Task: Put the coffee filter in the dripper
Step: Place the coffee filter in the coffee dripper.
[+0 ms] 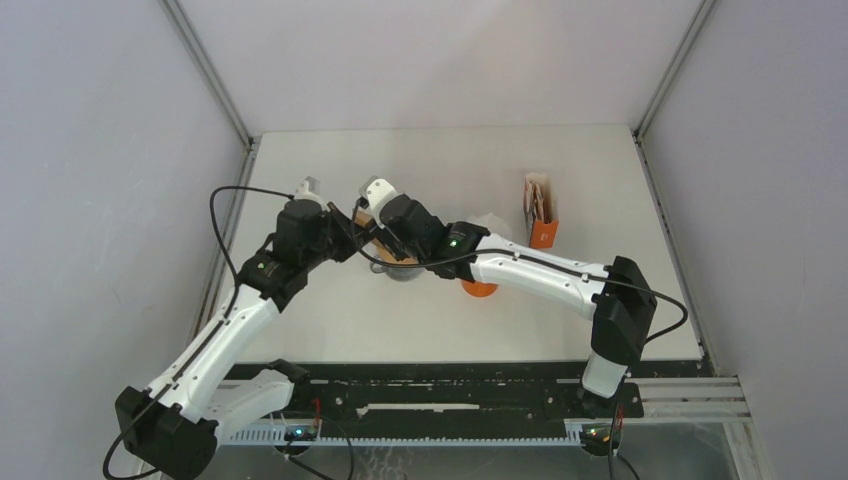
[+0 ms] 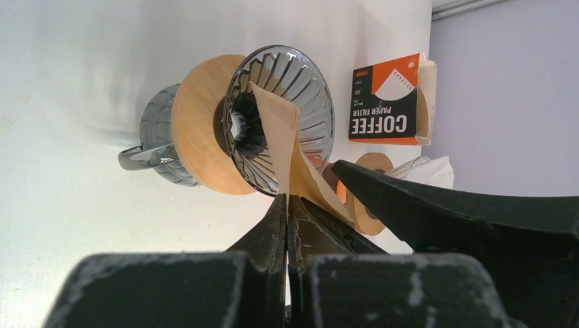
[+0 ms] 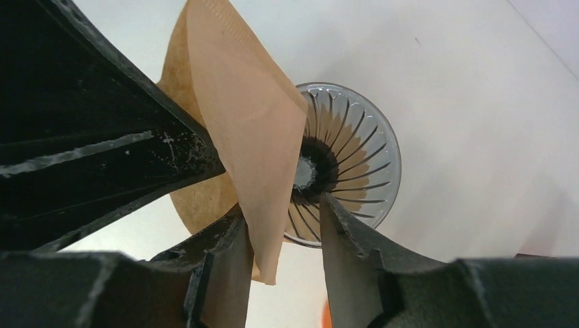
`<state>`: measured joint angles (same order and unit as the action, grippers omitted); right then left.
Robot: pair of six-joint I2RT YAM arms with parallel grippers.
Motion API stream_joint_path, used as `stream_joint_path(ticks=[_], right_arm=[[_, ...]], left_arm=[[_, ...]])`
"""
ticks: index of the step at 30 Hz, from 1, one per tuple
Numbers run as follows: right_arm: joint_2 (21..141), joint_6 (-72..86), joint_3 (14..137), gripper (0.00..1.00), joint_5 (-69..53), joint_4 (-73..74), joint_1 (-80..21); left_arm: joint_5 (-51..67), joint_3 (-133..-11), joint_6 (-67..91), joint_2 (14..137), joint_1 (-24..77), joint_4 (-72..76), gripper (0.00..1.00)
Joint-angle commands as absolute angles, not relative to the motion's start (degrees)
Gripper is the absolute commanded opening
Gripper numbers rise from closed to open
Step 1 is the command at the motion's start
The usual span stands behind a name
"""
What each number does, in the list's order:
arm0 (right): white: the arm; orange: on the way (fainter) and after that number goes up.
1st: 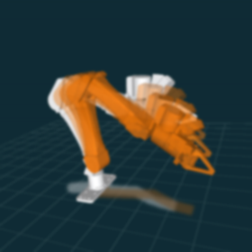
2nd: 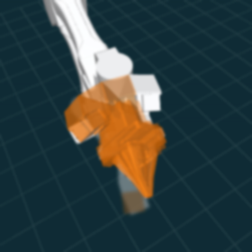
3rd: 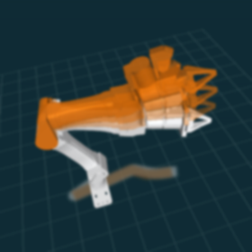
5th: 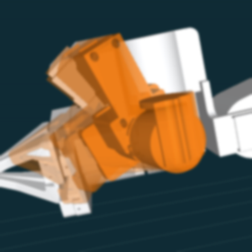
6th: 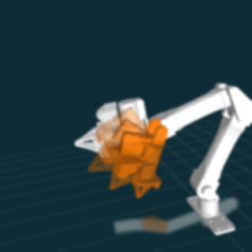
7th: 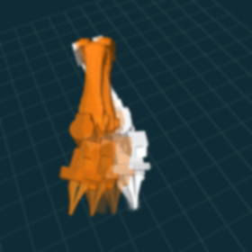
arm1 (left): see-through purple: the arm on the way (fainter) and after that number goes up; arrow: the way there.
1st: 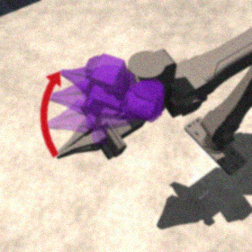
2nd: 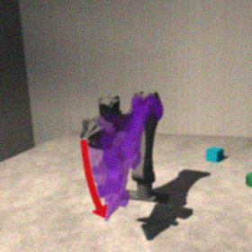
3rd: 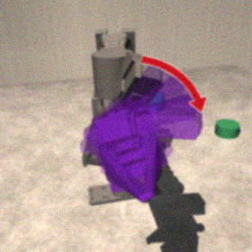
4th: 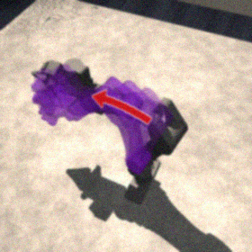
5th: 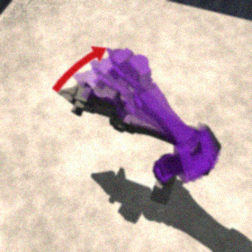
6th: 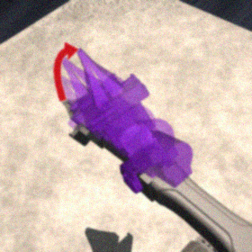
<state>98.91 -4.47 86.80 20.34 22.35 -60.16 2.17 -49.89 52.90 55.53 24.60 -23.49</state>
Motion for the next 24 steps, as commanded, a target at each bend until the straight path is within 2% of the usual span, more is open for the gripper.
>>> stream_joint_path(ticks=[1,4,8,12,15,24], right_arm=[[98.6,-3.2,86.2,0.46,19.9,19.0,-59.4],[98.5,-3.0,86.1,0.41,19.5,19.0,-59.1],[97.7,-2.1,86.3,0.23,18.2,19.9,-58.0],[97.0,-0.4,87.6,0.1,16.2,22.7,-56.9],[97.1,0.4,89.5,0.04,15.3,25.7,-56.2],[102.3,4.2,101.5,0.0,11.5,41.1,-54.1]], left_arm=[[3.2,-52.8,54.1,55.0,24.9,-21.7,0.0],[3.6,-52.8,54.2,55.0,24.9,-21.7,0.0],[3.9,-53.3,52.9,55.7,24.9,-22.0,0.0],[3.9,-55.8,49.8,58.0,24.9,-24.7,0.0],[4.1,-57.5,47.5,59.8,24.9,-26.2,0.04],[4.2,-63.0,41.9,64.7,24.9,-30.7,0.2]])
